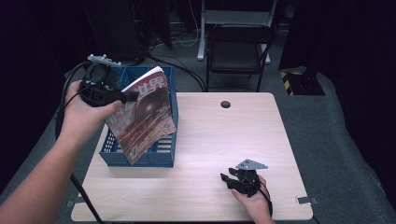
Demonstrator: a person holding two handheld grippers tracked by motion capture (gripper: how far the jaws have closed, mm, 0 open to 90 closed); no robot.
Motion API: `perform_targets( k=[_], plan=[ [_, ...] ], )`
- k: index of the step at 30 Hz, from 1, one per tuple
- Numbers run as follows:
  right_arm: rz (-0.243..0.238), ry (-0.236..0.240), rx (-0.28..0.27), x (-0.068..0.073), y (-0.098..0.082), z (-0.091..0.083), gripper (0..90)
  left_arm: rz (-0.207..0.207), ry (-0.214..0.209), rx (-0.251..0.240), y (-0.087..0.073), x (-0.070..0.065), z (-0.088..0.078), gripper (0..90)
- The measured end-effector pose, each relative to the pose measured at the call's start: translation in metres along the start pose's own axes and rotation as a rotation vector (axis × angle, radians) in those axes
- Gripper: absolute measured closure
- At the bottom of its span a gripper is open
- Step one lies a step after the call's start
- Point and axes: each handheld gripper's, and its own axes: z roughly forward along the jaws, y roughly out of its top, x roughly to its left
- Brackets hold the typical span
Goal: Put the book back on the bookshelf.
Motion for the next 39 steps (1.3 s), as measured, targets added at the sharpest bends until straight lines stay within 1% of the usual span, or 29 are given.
perform_targets(
  k=[9,11,15,18,19,20,21,23,24,26,27,28,29,32,33,39],
  plan=[
    [-0.001,0.004,0.006,0.001,0.0,0.0,54.8,-0.023,0.032,-0.003,-0.001,0.01,-0.002,83.9],
    [-0.001,0.003,0.006,0.001,0.0,0.0,54.7,-0.036,0.038,-0.01,-0.001,0.012,-0.002,84.0],
    [-0.003,0.001,0.006,0.001,0.0,0.0,54.7,-0.045,0.05,-0.009,-0.002,0.016,-0.003,84.0],
    [0.005,0.004,0.006,0.002,-0.001,0.0,54.7,-0.06,0.061,-0.013,-0.002,0.019,-0.003,84.0],
    [0.004,0.003,0.005,0.002,-0.001,0.001,54.7,-0.061,0.06,-0.009,-0.002,0.02,-0.004,84.0],
    [0.004,0.004,0.006,0.002,-0.001,0.001,54.7,-0.062,0.068,-0.007,-0.003,0.022,-0.004,84.0],
    [0.003,0.003,0.006,0.002,-0.001,0.001,54.7,-0.069,0.068,-0.011,-0.003,0.023,-0.003,84.0],
    [0.004,0.003,0.004,0.002,-0.001,0.001,54.7,-0.078,0.071,-0.003,-0.003,0.026,-0.003,84.0],
    [0.004,0.003,0.006,0.002,-0.001,0.001,54.7,-0.081,0.08,-0.013,-0.004,0.027,-0.002,83.9],
    [-0.002,0.004,0.004,0.001,-0.001,0.001,54.7,-0.092,0.085,-0.01,-0.004,0.029,-0.002,84.0],
    [-0.003,0.004,0.004,0.001,-0.001,0.001,54.7,-0.094,0.084,0.002,-0.004,0.03,-0.002,84.0],
    [-0.002,0.004,0.004,0.001,-0.001,0.001,54.7,-0.094,0.092,-0.009,-0.004,0.031,-0.001,84.0],
    [-0.003,0.004,0.004,0.001,-0.001,0.001,54.7,-0.097,0.093,-0.001,-0.004,0.033,-0.001,84.0],
    [-0.003,0.004,0.001,0.001,-0.001,0.001,54.6,-0.107,0.103,0.0,-0.004,0.036,0.001,83.9],
    [-0.001,0.003,0.001,0.001,-0.001,0.001,54.6,-0.112,0.1,-0.001,-0.004,0.037,0.001,84.0],
    [-0.006,0.005,0.0,0.001,-0.001,0.001,54.6,-0.138,0.127,0.002,-0.004,0.045,0.004,84.0]
  ],
)
